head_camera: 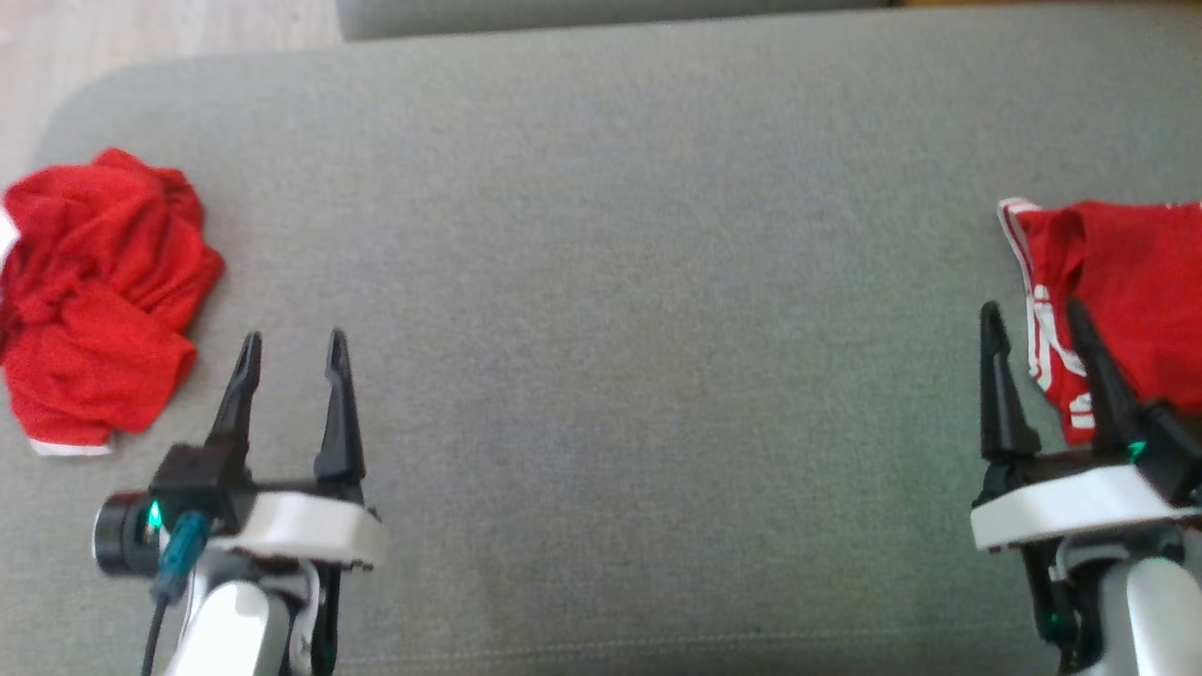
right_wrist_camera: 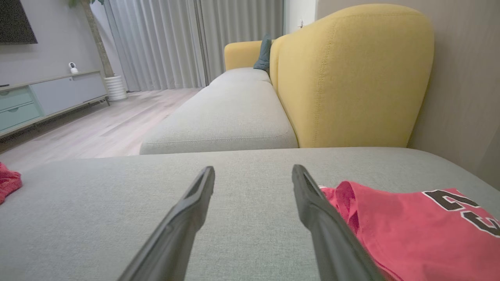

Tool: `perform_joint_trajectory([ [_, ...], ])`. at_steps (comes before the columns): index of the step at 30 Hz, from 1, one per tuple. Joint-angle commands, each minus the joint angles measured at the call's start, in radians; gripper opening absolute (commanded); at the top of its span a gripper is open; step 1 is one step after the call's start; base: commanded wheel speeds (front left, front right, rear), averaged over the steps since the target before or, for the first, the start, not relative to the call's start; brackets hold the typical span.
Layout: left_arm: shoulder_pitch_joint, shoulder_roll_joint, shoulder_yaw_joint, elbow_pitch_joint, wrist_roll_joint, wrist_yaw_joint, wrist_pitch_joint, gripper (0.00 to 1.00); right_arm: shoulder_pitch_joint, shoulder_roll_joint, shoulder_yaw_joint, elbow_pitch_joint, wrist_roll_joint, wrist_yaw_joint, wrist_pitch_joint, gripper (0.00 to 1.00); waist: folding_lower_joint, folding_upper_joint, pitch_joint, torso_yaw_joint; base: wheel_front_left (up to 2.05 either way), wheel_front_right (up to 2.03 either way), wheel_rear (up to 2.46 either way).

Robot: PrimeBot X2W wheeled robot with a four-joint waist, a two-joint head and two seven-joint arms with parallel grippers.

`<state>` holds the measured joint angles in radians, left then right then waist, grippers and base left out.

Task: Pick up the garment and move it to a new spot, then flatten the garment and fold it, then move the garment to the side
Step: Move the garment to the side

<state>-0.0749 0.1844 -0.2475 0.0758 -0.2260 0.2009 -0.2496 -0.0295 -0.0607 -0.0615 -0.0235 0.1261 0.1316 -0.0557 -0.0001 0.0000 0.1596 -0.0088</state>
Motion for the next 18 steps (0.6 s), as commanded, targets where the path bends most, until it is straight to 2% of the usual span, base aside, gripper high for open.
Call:
perform_joint_trajectory([
  [1,-0.011,0.01,0.042,-0.029,-0.006,-0.005,-0.012,1.0,0.001,0.0,0.029,-0.045,0.006,-0.001,0.01,1.0,0.0001,0.0,-0.035,0.016,0.0,0.0,0.0],
  [18,0.094,-0.001,0.046,0.013,0.013,-0.036,-0.012,1.0,0.119,0.006,0.029,-0.086,0.011,-0.001,0.072,1.0,0.0001,0.0,-0.157,-0.016,0.0,0.0,0.0],
])
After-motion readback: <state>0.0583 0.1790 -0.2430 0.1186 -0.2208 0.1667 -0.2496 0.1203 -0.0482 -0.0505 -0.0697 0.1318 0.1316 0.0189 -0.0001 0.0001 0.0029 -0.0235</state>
